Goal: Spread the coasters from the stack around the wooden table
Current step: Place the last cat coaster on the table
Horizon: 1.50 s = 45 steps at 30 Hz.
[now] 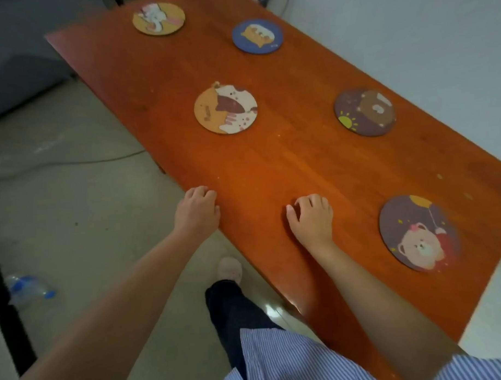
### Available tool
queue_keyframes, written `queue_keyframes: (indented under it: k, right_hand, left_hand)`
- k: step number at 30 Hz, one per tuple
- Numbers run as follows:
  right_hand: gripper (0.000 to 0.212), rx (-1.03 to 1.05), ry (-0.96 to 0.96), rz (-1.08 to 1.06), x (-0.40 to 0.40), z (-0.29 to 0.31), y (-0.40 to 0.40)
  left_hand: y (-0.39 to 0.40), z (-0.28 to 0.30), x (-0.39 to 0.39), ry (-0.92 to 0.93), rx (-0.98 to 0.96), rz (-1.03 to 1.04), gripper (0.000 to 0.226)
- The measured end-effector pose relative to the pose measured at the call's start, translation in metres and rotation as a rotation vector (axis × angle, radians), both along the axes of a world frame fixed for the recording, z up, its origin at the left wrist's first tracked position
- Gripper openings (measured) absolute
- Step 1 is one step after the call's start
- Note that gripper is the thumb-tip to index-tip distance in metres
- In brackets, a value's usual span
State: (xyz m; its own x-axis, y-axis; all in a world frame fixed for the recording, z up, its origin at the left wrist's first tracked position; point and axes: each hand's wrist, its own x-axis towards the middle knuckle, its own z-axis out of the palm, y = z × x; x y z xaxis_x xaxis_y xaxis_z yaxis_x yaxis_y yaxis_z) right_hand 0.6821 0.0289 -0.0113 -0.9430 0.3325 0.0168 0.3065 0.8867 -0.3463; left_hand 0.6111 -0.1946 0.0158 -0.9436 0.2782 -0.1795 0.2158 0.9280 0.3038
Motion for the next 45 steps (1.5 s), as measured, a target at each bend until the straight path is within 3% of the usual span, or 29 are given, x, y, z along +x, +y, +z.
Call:
queue_keyframes:
  k: [5, 12, 16, 18, 20, 24, 28, 30, 32, 35, 38, 41, 45]
  right_hand:
    - [0.024, -0.043, -0.018, 0.129, -0.101, 0.011, -0.022]
    - [0.052, 0.017, -0.151, 0.370, -0.222, 0.019, -0.061]
    - [0.039, -0.040, -0.262, 0.403, -0.245, 0.019, -0.060]
    - [0.033, 0.000, -0.227, 0.421, -0.239, 0.018, -0.063]
    - [0.032, 0.018, -0.241, 0.331, -0.235, 0.021, -0.073]
    - [0.033, 0.106, -0.451, 0.099, -0.241, 0.035, -0.107]
    - [0.032, 0.081, -0.567, -0.066, -0.242, 0.047, -0.160]
    - [0.029, -0.006, -0.603, -0.124, -0.251, 0.052, -0.192]
    - [0.021, -0.230, -0.525, -0.261, -0.260, 0.054, -0.219]
    - [0.020, -0.582, -0.290, -0.430, -0.260, 0.054, -0.233]
    - [0.012, -0.513, -0.094, -0.736, -0.245, 0.051, -0.212]
    - [0.017, -0.426, -0.157, -1.030, -0.236, 0.044, -0.184]
    - [0.018, -0.510, -0.206, -1.078, -0.244, 0.032, -0.170]
  left_hand:
    - [-0.024, -0.001, -0.101, -0.050, -0.054, -0.019, 0.033]
    - [-0.060, -0.004, -0.210, -0.034, -0.073, -0.074, 0.039]
    - [-0.081, -0.017, -0.271, -0.048, -0.129, -0.260, 0.052]
    - [-0.092, -0.023, -0.297, -0.038, -0.149, -0.395, 0.055]
    - [-0.102, -0.028, -0.316, -0.036, -0.197, -0.558, 0.058]
    - [-0.110, -0.033, -0.336, -0.090, -0.284, -0.808, 0.064]
    - [-0.109, -0.024, -0.351, -0.158, -0.183, -0.892, 0.063]
    - [-0.107, -0.015, -0.359, -0.257, -0.031, -0.811, 0.055]
    - [-0.101, -0.001, -0.367, -0.493, 0.150, -0.624, 0.042]
    - [-0.094, 0.014, -0.376, -0.739, 0.146, -0.482, 0.036]
    - [-0.085, 0.020, -0.375, -0.777, 0.092, -0.456, 0.041]
    - [-0.072, 0.024, -0.353, -0.893, 0.233, -0.342, 0.048]
    - [-0.057, 0.019, -0.320, -0.852, 0.238, -0.255, 0.047]
